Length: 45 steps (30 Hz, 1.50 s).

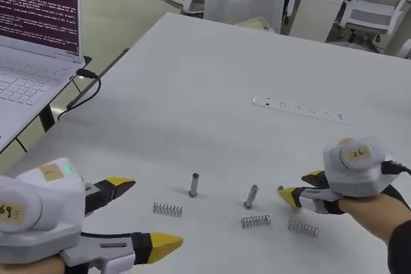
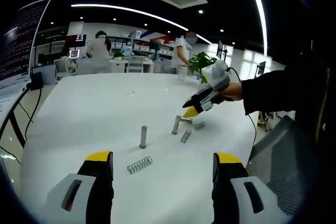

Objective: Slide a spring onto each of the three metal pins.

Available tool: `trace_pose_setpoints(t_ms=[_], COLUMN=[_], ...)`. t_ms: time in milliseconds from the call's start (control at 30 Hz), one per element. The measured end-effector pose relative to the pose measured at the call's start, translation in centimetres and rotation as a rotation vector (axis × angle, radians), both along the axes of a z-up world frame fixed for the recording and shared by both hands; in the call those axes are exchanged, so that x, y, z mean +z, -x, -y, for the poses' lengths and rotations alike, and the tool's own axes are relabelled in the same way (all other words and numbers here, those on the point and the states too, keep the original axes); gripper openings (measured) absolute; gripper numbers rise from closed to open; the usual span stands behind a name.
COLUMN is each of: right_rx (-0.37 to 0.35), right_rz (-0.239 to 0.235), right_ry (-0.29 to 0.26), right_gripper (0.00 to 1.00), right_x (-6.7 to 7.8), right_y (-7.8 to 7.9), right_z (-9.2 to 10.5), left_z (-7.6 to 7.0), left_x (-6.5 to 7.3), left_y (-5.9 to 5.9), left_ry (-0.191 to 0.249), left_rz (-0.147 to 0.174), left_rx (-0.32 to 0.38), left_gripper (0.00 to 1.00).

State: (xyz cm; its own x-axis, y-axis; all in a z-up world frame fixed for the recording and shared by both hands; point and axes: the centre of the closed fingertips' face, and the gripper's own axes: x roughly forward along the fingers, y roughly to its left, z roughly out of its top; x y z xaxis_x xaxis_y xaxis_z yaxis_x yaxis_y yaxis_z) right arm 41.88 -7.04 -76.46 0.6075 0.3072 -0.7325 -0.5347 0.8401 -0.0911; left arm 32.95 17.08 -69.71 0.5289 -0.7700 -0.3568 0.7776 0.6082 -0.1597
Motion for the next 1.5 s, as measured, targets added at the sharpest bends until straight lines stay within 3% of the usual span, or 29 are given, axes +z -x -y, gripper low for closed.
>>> trace_pose_setpoints(t_ms=[633, 1500], right_rx=[0.027, 0.005], right_rz=[-0.070, -0.131], right_ry=[0.052, 0.077], right_gripper=[0.21, 0.08], right_x=[-2.0, -3.1], right_y=[-0.6, -1.0], right_z=[-0.5, -0.7], left_z=[-0.3, -0.4], left_x=[-0.4, -0.5], left_y=[0.0, -0.1], left_ry=[0.000, 0.012], left_rz=[-0.012, -0.019], left_rx=[0.010, 0.019], left_gripper=[0.74, 0.73])
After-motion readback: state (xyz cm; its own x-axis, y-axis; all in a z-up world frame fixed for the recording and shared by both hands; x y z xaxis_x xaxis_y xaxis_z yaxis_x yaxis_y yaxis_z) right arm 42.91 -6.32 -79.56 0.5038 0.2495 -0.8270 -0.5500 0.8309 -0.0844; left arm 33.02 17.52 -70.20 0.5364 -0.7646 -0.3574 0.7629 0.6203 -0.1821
